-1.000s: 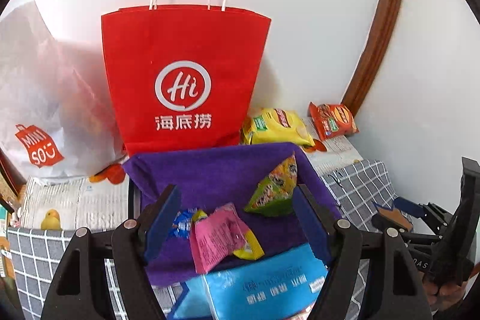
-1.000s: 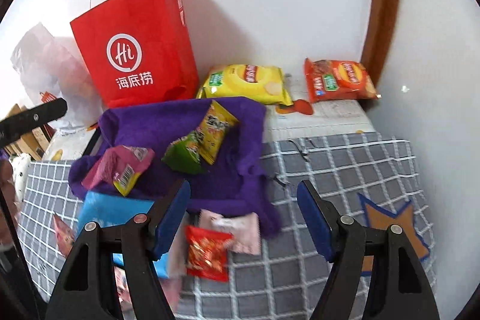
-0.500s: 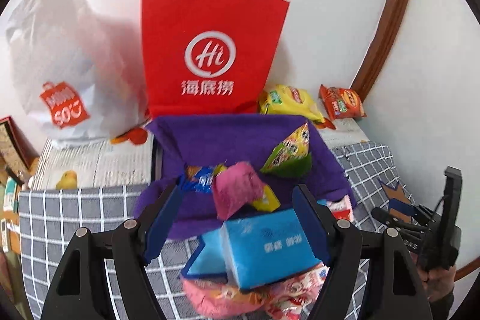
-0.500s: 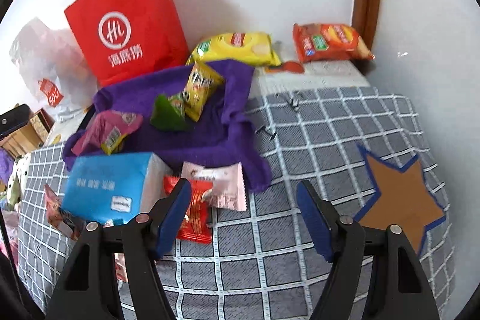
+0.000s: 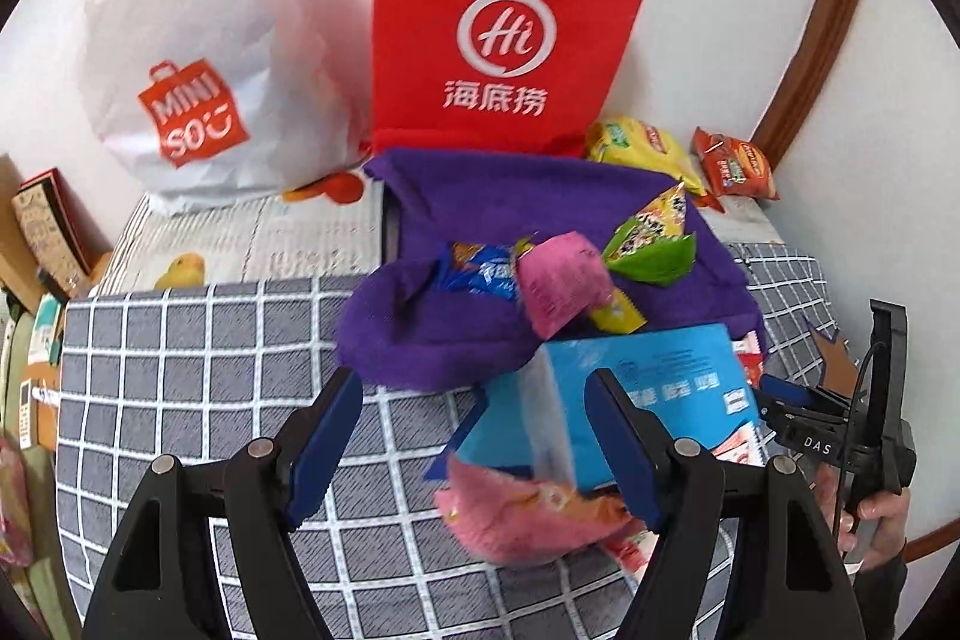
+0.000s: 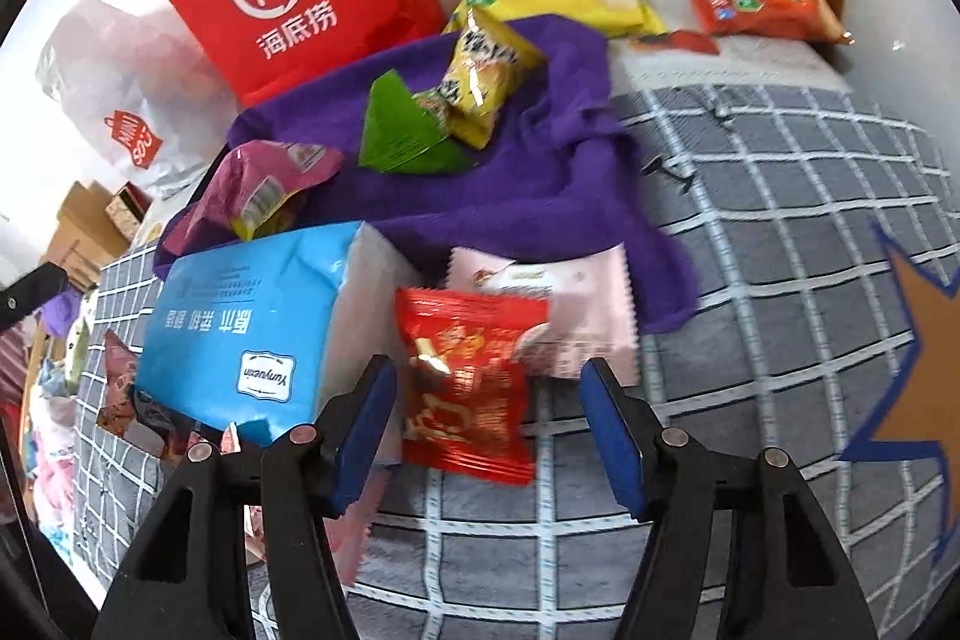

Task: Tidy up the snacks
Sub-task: 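Reach the left tool to the large pink bag while the right tool reaches the red candy packet, then grasp the large pink bag with left tool while right tool grasps red packet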

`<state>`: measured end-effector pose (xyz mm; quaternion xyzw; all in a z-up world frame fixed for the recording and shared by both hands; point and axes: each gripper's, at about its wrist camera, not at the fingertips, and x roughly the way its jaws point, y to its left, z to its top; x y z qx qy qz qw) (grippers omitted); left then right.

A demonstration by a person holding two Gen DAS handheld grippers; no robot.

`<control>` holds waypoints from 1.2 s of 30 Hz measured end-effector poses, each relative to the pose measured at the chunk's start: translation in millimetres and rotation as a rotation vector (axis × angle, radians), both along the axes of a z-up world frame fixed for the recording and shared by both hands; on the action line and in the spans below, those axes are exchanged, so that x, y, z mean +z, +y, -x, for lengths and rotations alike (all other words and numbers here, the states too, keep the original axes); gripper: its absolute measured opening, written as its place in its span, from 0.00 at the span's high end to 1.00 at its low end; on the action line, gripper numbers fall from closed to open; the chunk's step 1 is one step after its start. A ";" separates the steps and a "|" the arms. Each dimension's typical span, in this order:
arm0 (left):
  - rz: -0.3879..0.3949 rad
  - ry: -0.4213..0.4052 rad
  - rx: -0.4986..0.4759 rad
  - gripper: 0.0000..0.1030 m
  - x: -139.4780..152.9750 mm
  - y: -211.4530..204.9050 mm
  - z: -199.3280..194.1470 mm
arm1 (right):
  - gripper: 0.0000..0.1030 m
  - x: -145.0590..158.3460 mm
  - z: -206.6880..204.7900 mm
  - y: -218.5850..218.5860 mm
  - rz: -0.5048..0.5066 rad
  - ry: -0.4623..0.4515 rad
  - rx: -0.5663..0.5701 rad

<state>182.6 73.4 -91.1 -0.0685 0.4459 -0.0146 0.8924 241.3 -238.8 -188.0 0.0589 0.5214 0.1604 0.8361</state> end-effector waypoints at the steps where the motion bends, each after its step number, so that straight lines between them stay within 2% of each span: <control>1: 0.002 0.005 0.005 0.27 -1.6 2.1 1.5 | 0.38 -4.0 -1.7 2.3 0.027 -0.006 0.002; 2: 0.006 0.009 0.010 0.27 -3.3 4.0 3.2 | 0.38 -6.1 -2.1 2.1 0.029 -0.010 0.003; 3: 0.011 0.013 0.013 0.27 -4.7 5.8 4.9 | 0.42 -6.5 -2.5 -0.1 0.019 -0.013 -0.004; 4: 0.015 0.016 0.015 0.27 -5.7 6.9 6.1 | 0.53 -5.7 -2.1 -3.5 0.000 -0.009 -0.010; 7: 0.026 0.023 0.017 0.27 -9.3 10.2 12.0 | 0.61 2.0 3.0 -12.0 -0.016 -0.020 -0.025; 15: 0.088 0.035 -0.038 0.27 -22.1 0.2 26.8 | 0.61 24.6 34.1 -20.5 0.009 -0.052 -0.009; 19: 0.061 0.041 -0.078 0.24 -31.9 -11.3 37.8 | 0.60 30.4 56.4 -17.4 0.028 -0.061 0.028; 23: 0.009 0.031 -0.109 0.22 -43.6 -20.8 50.3 | 0.60 26.1 70.7 -13.4 0.037 -0.056 0.056; 28: 0.047 0.025 -0.155 0.21 -53.9 -28.5 55.1 | 0.60 10.0 73.7 -5.3 0.059 -0.028 0.066; 33: -0.036 0.042 -0.153 0.21 -71.1 -42.0 47.1 | 0.58 5.1 74.2 -2.4 0.067 -0.033 0.053; 36: -0.083 0.033 -0.152 0.21 -76.0 -48.6 40.7 | 0.49 0.5 73.4 -0.5 0.070 -0.011 0.059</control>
